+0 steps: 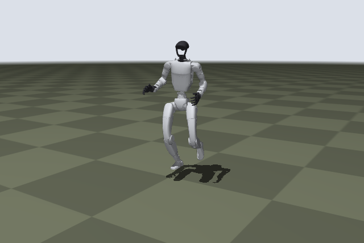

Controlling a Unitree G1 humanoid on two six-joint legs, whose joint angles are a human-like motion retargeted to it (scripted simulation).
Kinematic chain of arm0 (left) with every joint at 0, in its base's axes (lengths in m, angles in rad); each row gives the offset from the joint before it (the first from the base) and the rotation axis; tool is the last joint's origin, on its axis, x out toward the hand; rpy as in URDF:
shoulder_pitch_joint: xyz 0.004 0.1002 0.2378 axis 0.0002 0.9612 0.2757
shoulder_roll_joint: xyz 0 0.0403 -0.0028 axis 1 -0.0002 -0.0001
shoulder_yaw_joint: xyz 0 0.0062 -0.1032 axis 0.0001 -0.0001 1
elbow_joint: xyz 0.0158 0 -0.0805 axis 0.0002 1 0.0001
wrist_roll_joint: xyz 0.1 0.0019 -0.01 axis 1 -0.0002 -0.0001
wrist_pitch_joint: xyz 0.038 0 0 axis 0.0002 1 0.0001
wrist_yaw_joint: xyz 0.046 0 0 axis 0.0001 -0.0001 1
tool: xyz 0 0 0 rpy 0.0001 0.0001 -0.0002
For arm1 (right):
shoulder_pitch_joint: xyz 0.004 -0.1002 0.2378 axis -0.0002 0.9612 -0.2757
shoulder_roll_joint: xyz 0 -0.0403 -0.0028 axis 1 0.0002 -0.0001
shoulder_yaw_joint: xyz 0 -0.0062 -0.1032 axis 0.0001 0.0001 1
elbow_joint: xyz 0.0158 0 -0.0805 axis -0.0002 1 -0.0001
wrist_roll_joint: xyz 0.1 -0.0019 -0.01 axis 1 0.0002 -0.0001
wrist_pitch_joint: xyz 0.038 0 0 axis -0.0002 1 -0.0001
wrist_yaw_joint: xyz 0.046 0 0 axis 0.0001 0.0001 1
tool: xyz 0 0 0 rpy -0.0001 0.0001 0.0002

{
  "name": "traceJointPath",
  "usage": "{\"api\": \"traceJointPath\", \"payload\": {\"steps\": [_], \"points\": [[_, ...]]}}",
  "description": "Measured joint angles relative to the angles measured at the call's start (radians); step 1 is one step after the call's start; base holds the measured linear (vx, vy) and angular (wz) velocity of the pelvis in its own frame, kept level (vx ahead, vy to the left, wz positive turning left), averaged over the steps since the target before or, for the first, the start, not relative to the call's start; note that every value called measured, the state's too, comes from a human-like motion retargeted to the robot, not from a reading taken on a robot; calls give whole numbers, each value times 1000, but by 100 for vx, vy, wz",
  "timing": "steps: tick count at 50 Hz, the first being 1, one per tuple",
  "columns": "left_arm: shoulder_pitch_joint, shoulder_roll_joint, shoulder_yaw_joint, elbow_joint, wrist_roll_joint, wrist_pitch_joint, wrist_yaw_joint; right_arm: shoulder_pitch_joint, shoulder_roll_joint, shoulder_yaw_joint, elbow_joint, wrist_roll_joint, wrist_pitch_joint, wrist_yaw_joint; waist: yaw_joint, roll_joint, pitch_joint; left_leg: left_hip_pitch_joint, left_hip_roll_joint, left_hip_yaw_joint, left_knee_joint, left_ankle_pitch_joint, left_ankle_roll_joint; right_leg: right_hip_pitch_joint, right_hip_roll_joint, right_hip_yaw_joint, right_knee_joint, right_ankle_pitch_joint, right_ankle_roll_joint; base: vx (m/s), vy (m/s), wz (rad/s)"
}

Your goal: Run

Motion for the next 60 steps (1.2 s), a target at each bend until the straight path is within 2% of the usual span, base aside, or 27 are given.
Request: {"api": "traceJointPath", "payload": {"steps": [2,5,8,10,13,15,17,20,23,25,27,29,31,33,35,37,40,43,45,46,49,51,53,55,57,60], "points": [[30,-2,22,32,-6,4,-14,-97,3,-13,-27,-11,4,-43,48,-23,11,-117,-38,19,-58,-72,22,65,-16,31,-29,0,23,-1,1,-15],[111,2,36,31,-31,-17,-39,-160,15,-15,-93,2,-17,-61,109,-59,-2,-213,-127,72,-362,-110,5,185,-45,91,-136,125,117,0,4,-4],[194,-4,45,23,-42,-45,-53,-161,25,6,-141,3,-53,-40,138,-88,-42,-206,-236,113,-846,-34,-64,285,-92,117,-214,336,236,1,6,2],[229,-18,53,16,-53,-51,-48,-157,27,15,-157,-11,-66,-23,136,-95,-66,-174,-302,117,-1116,13,-92,319,-121,117,-190,437,285,0,6,2],[244,-37,59,-8,-48,-63,-17,-130,37,32,-160,-39,-65,-13,113,-103,-82,-155,-359,100,-1139,8,-65,326,-160,121,-27,533,317,1,6,2],[214,-39,56,-24,-21,-68,20,-104,52,47,-137,-59,-52,-13,93,-116,-72,-150,-390,84,-1022,-32,-19,300,-197,124,142,574,319,0,6,7],[134,-29,46,-32,23,-66,69,-73,73,69,-81,-75,-28,-6,68,-128,-51,-138,-415,69,-881,-119,38,237,-243,121,337,560,288,-1,6,14],[-49,8,20,-35,100,-54,140,-19,102,112,40,-79,11,30,19,-131,-19,-69,-430,34,-765,-252,83,91,-289,119,571,440,208,0,0,0],[-257,39,2,-50,130,-41,187,36,105,147,150,-52,25,98,-49,-99,-1,82,-428,-16,-826,-298,79,-90,-282,104,619,320,157,-2,3,15],[-341,49,0,-86,129,-48,196,94,85,159,170,-24,20,146,-101,-67,-1,210,-414,-48,-936,-253,34,-183,-264,67,526,270,143,0,1,11],[-365,45,-5,-123,122,-73,187,162,62,160,158,16,7,182,-152,-33,-19,325,-378,-68,-1044,-133,-47,-230,-228,12,318,264,146,1,-3,6],[-347,38,-23,-148,118,-109,169,225,46,155,142,54,-10,208,-192,-3,-50,399,-331,-82,-1087,28,-133,-236,-165,-24,42,304,173,3,-7,6],[-303,36,-54,-159,120,-141,143,276,39,137,121,81,-28,216,-209,22,-83,418,-283,-86,-1027,180,-200,-209,-91,-29,-229,368,206,1,-7,-8],[-253,35,-85,-154,112,-148,108,294,35,114,94,92,-39,195,-207,35,-99,403,-236,-74,-866,265,-220,-174,-40,-23,-356,403,211,0,-6,-14],[-199,36,-105,-124,101,-129,71,277,28,87,58,92,-47,157,-190,36,-95,365,-183,-53,-639,288,-203,-140,-12,-20,-314,366,172,0,-6,-20],[-151,34,-103,-57,104,-84,45,213,18,50,20,70,-43,103,-157,29,-68,292,-112,-31,-385,239,-153,-112,7,-16,-180,256,101,-1,-7,-31],[-86,24,-75,73,124,-10,33,65,6,-12,-33,10,-24,2,-78,7,-17,134,-17,-1,-79,71,-42,-51,21,2,-26,69,18,-2,-6,-43],[-16,18,-39,149,130,15,7,-96,8,-68,-97,-28,-16,-98,10,-25,5,-52,-22,34,-56,-91,29,45,7,43,-30,0,22,-2,0,-38],[48,26,-18,153,119,6,-22,-175,16,-89,-150,-27,-25,-135,57,-57,2,-142,-73,72,-206,-138,33,121,-13,82,-92,49,71,-1,4,-16],[86,30,-11,147,107,-3,-38,-194,20,-89,-176,-22,-36,-135,76,-73,-7,-159,-108,97,-343,-139,21,161,-27,100,-131,107,110,1,6,-7],[188,29,9,135,72,-31,-72,-219,28,-74,-237,-13,-71,-105,108,-114,-46,-157,-227,156,-836,-76,-41,256,-80,126,-205,298,231,1,6,2],[232,16,19,130,50,-38,-72,-221,30,-63,-260,-22,-86,-81,107,-126,-71,-127,-299,169,-1106,-21,-69,284,-111,125,-170,397,285,0,6,2],[255,-1,27,122,45,-43,-56,-209,36,-49,-272,-38,-90,-65,94,-135,-84,-105,-345,164,-1176,-17,-54,283,-141,121,-55,474,317,0,6,1],[243,-9,31,120,63,-45,-22,-187,46,-29,-266,-58,-80,-53,76,-150,-79,-89,-377,146,-1102,-50,-5,250,-183,119,127,540,330,0,5,5],[182,-7,25,125,100,-40,33,-157,60,4,-227,-73,-59,-32,56,-163,-56,-77,-397,121,-975,-126,49,177,-235,116,334,540,302,-1,6,14],[32,12,2,139,163,-26,114,-94,75,75,-132,-69,-32,29,19,-163,-22,-26,-406,66,-860,-223,83,28,-285,113,543,432,222,-2,3,25]]}}
